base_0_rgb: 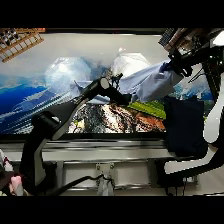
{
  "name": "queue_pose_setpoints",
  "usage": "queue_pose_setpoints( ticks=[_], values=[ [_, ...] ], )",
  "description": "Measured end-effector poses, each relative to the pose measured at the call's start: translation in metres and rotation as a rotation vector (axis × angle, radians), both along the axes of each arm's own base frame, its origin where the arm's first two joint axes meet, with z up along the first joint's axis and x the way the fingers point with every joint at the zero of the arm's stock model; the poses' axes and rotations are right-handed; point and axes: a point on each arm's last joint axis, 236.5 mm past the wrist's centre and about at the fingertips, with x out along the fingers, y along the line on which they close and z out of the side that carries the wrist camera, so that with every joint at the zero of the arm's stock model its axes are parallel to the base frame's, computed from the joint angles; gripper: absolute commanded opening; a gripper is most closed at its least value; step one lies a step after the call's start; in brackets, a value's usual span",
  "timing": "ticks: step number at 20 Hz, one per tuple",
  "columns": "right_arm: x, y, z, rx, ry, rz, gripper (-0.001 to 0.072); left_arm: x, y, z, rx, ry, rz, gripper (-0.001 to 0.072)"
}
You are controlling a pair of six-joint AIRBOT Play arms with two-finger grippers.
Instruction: Fold the clothes and pants, and hang the long-sleeved shirts on hangers.
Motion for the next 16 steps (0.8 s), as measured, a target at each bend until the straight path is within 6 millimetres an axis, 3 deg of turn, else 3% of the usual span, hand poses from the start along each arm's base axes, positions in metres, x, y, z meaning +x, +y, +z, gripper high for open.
queue_pose_setpoints(
  ticks=[3, 5, 11, 14, 16],
  values=[
    [0.003, 0.004, 0.012, 0.026, -0.011, -0.03, 0.0024, 0.01, -0.001, -0.018, 0.059, -0.002, 0.024, 0.0013],
    [0.003, 0.006, 0.017, 0.039, -0.011, -0.039, 0.0024, 0.018, -0.003, -0.019, 0.052, 0.002, 0.057, 0.0014],
    [0.004, 0.001, 0.017, 0.021, -0.013, -0.053, 0.0024, 0.037, -0.014, 0.023, -0.083, -0.036, 0.082, 0.0013],
    [0.005, 0.0, 0.017, 0.016, -0.015, -0.054, 0.0024, 0.053, -0.014, 0.028, -0.112, -0.073, 0.119, 0.0012],
    [0.005, 0.0, 0.017, 0.015, -0.015, -0.055, 0.0024, 0.058, -0.017, 0.021, -0.114, -0.081, 0.138, 0.0013]
  ],
)
